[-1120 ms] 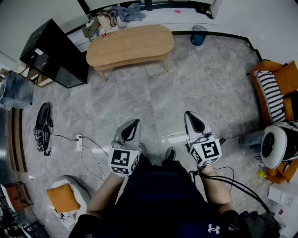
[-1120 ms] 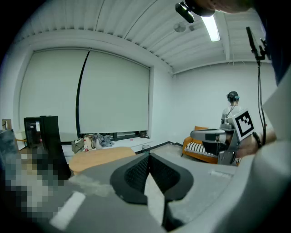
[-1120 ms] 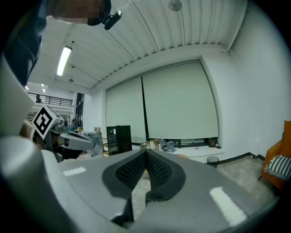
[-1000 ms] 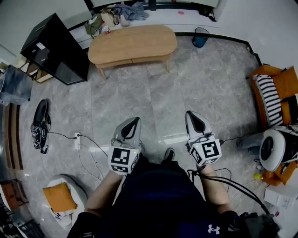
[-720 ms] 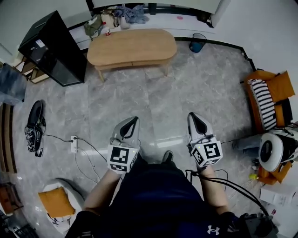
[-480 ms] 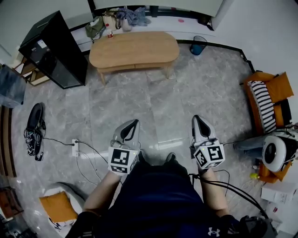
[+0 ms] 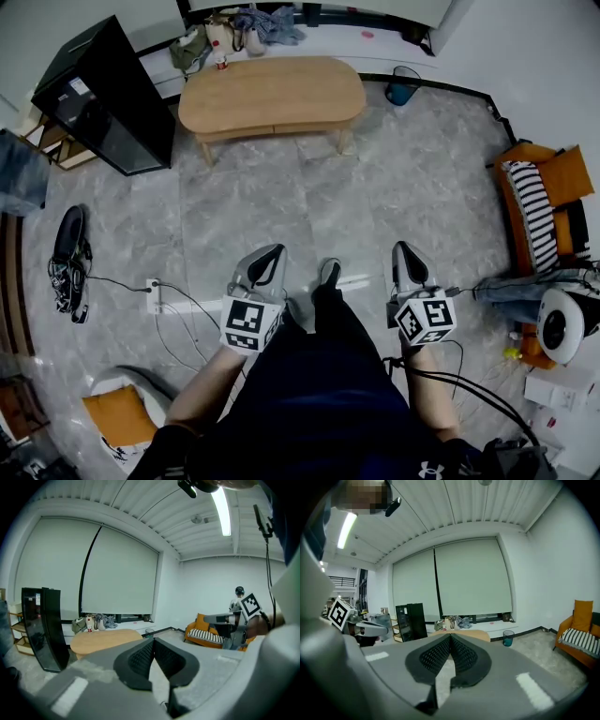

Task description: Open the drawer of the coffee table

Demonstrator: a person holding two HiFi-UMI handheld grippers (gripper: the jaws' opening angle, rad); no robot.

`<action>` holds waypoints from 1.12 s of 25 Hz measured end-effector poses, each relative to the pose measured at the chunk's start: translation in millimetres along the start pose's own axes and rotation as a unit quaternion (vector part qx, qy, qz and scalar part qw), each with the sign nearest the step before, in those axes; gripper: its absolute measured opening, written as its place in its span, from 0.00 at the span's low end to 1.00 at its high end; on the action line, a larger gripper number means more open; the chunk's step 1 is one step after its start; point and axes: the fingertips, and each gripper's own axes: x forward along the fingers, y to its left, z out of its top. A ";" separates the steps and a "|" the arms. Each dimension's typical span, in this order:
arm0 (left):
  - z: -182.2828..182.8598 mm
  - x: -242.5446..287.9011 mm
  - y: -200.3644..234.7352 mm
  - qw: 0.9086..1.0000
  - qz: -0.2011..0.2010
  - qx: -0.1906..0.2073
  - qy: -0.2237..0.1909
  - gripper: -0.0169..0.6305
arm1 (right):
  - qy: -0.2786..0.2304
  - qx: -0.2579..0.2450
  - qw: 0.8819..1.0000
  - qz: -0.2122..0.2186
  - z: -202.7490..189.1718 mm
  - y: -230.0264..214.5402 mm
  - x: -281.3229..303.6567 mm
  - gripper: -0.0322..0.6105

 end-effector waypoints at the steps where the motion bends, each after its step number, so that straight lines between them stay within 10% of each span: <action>1: 0.8 1.6 3.9 1.000 0.004 0.001 0.002 0.03 | 0.000 0.003 1.000 0.005 -0.4 -0.2 8.5 0.05; 28: 51.7 177.1 55.8 0.993 0.109 -0.013 0.049 0.03 | 0.037 0.068 0.993 0.084 2.5 -150.4 199.5 0.05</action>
